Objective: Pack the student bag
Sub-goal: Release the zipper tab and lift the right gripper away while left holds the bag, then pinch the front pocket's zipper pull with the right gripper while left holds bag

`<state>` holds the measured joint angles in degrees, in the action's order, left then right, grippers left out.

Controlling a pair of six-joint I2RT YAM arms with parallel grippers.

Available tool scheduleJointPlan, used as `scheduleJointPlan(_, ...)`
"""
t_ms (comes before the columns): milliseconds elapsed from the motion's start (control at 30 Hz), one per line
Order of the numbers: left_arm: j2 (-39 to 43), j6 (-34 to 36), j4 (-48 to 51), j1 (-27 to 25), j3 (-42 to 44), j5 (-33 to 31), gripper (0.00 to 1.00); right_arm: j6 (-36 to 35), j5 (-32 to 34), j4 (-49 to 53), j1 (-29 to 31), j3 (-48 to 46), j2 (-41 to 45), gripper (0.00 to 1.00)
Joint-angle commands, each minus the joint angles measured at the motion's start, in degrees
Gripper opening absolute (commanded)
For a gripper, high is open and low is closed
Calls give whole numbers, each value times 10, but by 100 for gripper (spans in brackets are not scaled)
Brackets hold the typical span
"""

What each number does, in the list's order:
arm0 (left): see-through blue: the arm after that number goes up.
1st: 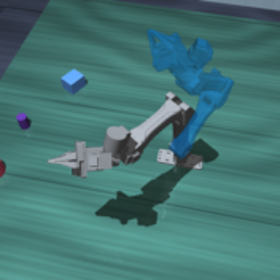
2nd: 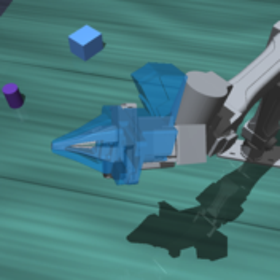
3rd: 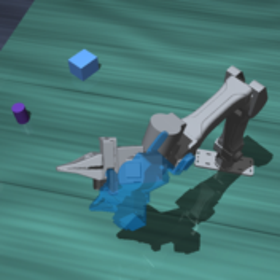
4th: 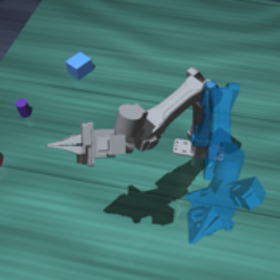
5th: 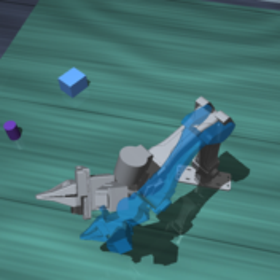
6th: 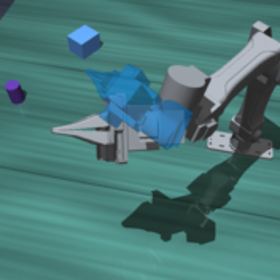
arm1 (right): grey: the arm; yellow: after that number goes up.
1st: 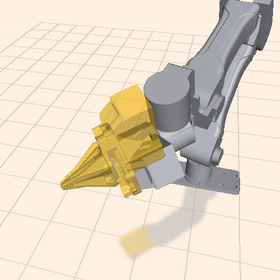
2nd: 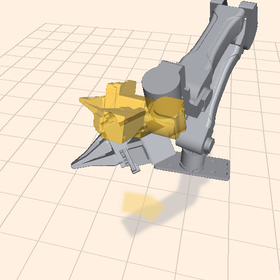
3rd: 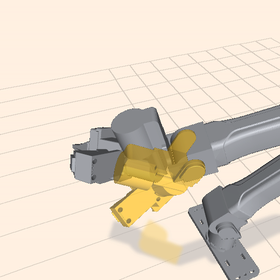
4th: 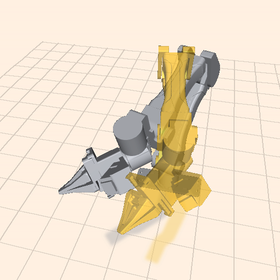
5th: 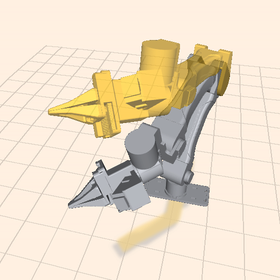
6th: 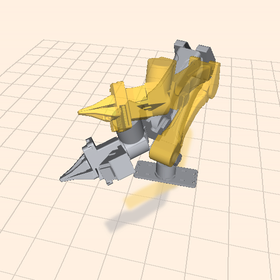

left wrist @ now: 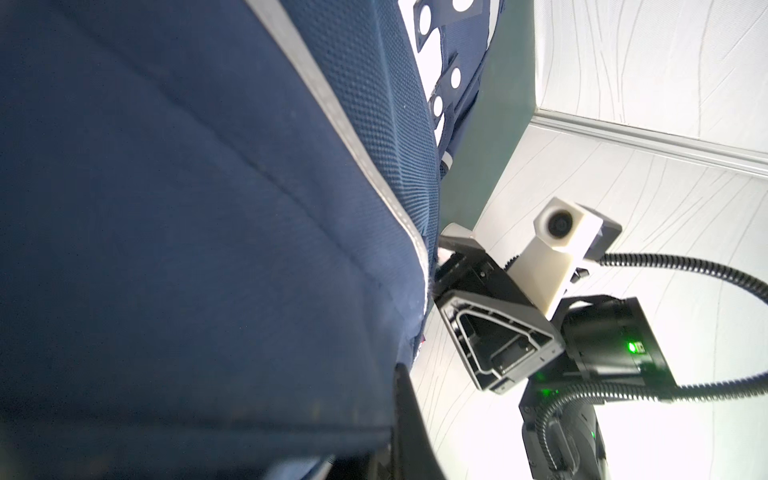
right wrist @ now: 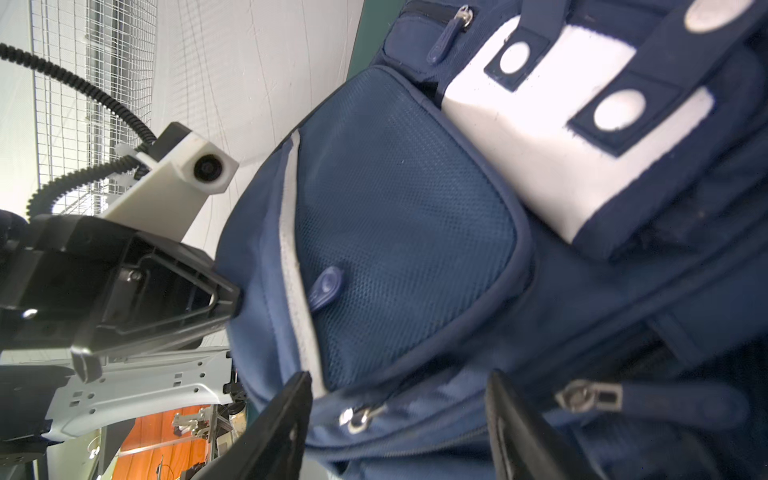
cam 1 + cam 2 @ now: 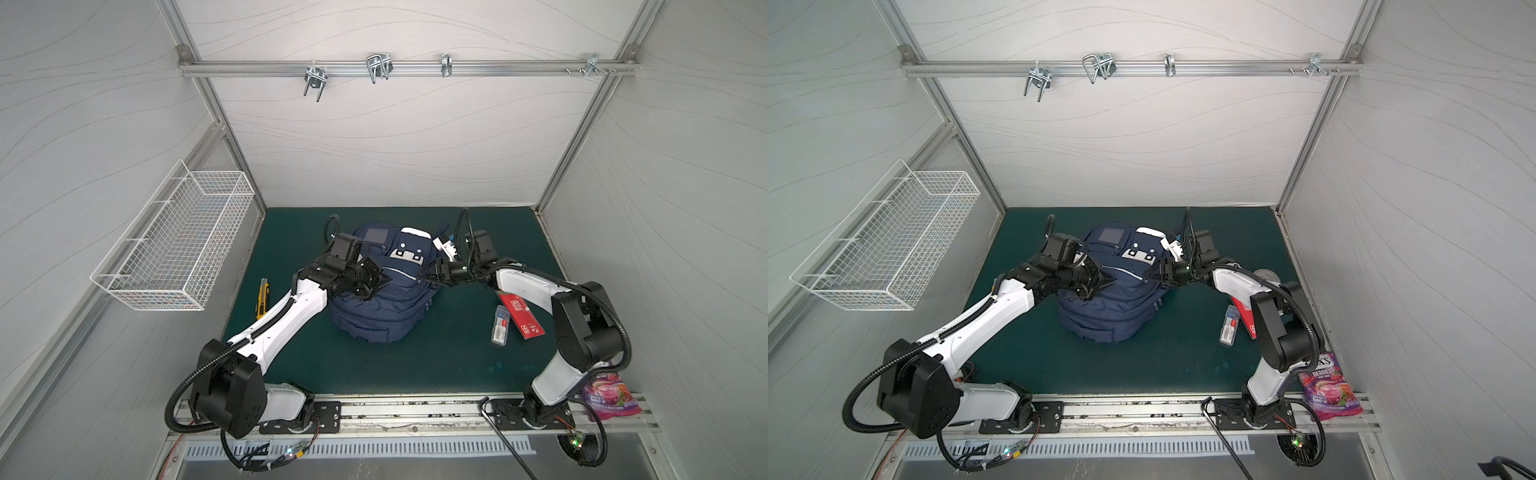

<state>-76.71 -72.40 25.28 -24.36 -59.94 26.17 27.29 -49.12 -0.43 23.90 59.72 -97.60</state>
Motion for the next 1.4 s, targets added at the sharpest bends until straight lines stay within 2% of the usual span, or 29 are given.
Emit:
scheduleJointPlan(0,28,-12,-93,3,-18,22,0,2,-21,-34,-4,22,-18,68)
scheduleJointPlan(133,26,-20,-96,3,-16,26,0,7,-33,-57,-8,28,-37,67)
scheduleJointPlan(300,24,-24,-100,4,-19,22,0,38,-91,-104,-7,27,-51,66)
scheduleJointPlan(567,16,-29,-106,5,-22,23,0,52,-123,-131,-7,-35,-14,62)
scheduleJointPlan(833,11,-27,-105,6,-23,24,0,52,-118,-134,-7,-71,16,56)
scheduleJointPlan(967,10,-26,-106,7,-20,25,0,47,-116,-124,-7,-73,24,50)
scheduleJointPlan(1100,10,-26,-106,10,-18,25,0,38,-110,-114,-5,-80,31,40)
scheduleJointPlan(1233,9,-27,-107,11,-17,27,0,16,-95,-85,1,-75,39,39)
scheduleJointPlan(1367,9,-28,-108,12,-13,26,0,-6,-75,-54,8,-66,46,34)
